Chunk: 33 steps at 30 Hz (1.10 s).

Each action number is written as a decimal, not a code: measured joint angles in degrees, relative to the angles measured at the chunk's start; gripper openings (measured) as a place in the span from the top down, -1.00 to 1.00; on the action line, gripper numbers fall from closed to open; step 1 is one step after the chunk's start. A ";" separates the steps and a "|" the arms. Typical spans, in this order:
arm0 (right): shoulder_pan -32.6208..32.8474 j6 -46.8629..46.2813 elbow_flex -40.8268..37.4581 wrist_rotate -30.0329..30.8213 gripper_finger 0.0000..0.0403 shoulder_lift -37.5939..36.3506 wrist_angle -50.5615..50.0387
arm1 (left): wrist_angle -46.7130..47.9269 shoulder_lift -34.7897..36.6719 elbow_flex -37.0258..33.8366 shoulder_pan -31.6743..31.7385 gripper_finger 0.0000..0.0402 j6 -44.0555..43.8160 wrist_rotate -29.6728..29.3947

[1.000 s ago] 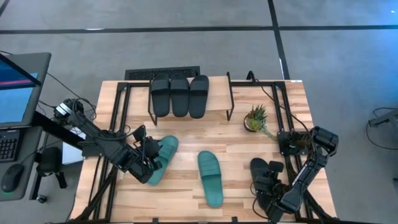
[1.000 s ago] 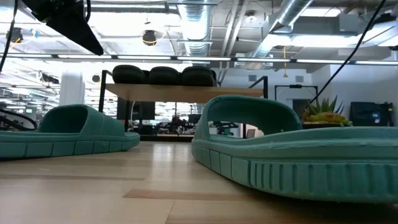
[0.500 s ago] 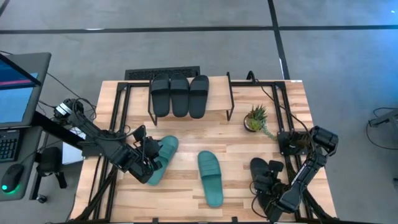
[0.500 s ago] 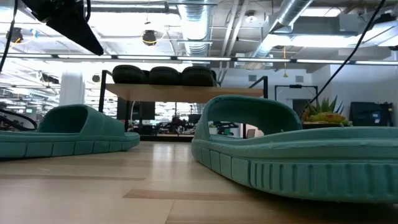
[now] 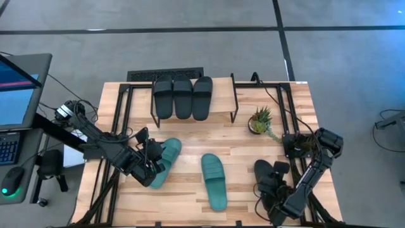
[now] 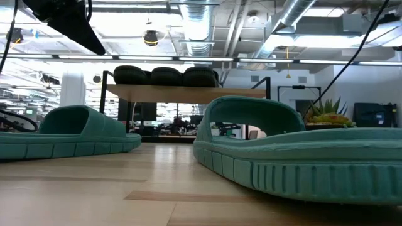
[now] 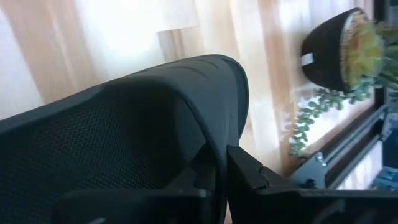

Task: Pick and place slides into the shelf
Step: Put the black slide on the shelf

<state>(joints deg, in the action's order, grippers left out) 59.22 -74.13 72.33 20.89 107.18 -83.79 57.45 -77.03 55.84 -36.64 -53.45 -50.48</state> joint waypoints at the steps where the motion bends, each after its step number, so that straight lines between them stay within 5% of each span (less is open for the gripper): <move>1: -0.19 0.02 0.38 0.02 0.94 0.00 -0.79 | 0.02 0.00 0.00 0.00 0.57 0.00 -0.27; 9: -2.36 0.58 5.38 3.96 0.95 -0.01 -6.38 | 0.00 0.00 0.00 0.00 0.57 0.02 -0.56; 33: -16.00 26.03 20.66 17.61 0.94 -0.52 -6.23 | 0.24 0.00 0.00 0.00 0.57 0.74 1.29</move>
<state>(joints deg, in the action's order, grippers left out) 43.22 -48.09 92.99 38.50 106.65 -90.02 57.69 -77.03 55.83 -36.64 -52.71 -49.19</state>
